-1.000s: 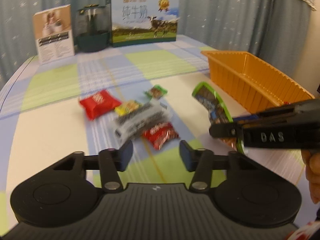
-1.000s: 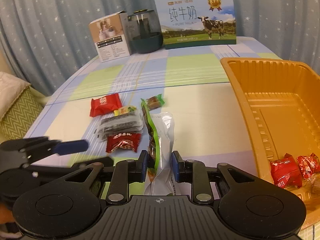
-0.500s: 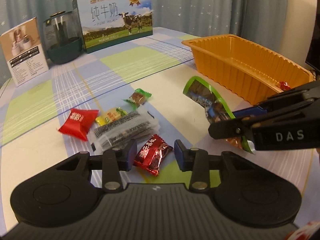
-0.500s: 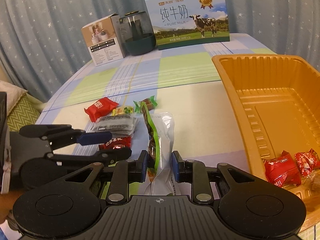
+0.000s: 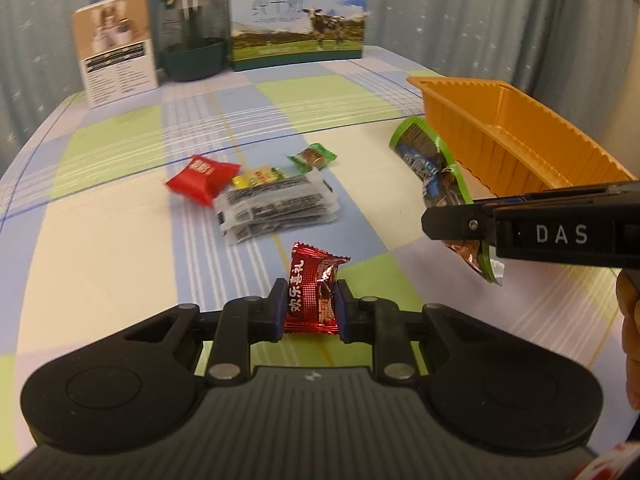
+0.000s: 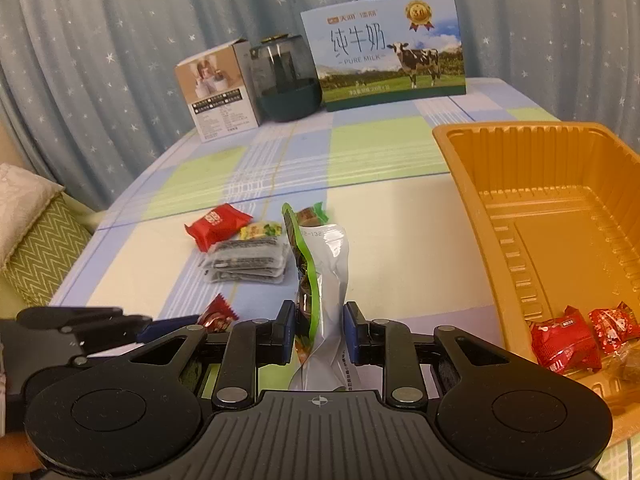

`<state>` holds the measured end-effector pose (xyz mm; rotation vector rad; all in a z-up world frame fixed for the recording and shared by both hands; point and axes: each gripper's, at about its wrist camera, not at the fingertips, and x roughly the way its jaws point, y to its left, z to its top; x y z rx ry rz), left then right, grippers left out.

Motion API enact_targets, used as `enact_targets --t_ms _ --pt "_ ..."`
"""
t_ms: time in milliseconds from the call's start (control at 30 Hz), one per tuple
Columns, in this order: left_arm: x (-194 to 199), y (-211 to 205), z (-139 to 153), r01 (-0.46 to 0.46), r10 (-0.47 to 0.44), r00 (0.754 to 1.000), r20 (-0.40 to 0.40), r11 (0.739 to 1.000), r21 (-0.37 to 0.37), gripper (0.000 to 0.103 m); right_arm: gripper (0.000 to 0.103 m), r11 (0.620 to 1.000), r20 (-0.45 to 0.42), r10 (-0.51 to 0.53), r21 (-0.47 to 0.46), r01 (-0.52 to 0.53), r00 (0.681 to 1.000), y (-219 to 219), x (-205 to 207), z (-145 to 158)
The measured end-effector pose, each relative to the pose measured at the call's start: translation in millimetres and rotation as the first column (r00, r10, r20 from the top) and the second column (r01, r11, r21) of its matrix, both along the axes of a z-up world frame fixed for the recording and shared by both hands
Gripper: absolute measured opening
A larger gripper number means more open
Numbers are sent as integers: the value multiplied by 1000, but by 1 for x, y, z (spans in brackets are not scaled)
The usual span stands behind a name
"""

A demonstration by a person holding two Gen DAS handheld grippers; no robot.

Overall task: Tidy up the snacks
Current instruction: 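Grasp the silver-green packet with the right tool while the left grasps a red candy, then carry both items over the orange tray and open both tools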

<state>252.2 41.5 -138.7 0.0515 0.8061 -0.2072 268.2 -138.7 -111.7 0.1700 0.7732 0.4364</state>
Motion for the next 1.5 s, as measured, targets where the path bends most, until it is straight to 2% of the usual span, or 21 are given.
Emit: enact_targets --t_ms 300,467,700,933,1233,1500 --pt "-42 2 20 -127 125 992 -26 990 -58 21 26 1000 6 -9 15 9 1000 -10 -37 12" --pt "-68 -4 35 -150 149 989 -23 984 -91 21 26 999 1 -38 25 38 999 -23 -65 17" --pt "-94 -25 58 -138 138 990 -1 984 -116 21 26 997 13 -75 27 75 997 -40 -103 29" --pt "-107 -51 75 -103 106 994 20 986 -130 21 26 991 25 -127 32 127 992 -64 -122 45" --pt "-104 -87 95 -43 51 997 57 990 -134 21 26 977 42 -210 44 208 977 -104 -123 71" --pt "-86 -128 108 27 -16 996 86 990 -136 21 26 967 67 -255 13 254 965 -144 -110 87"
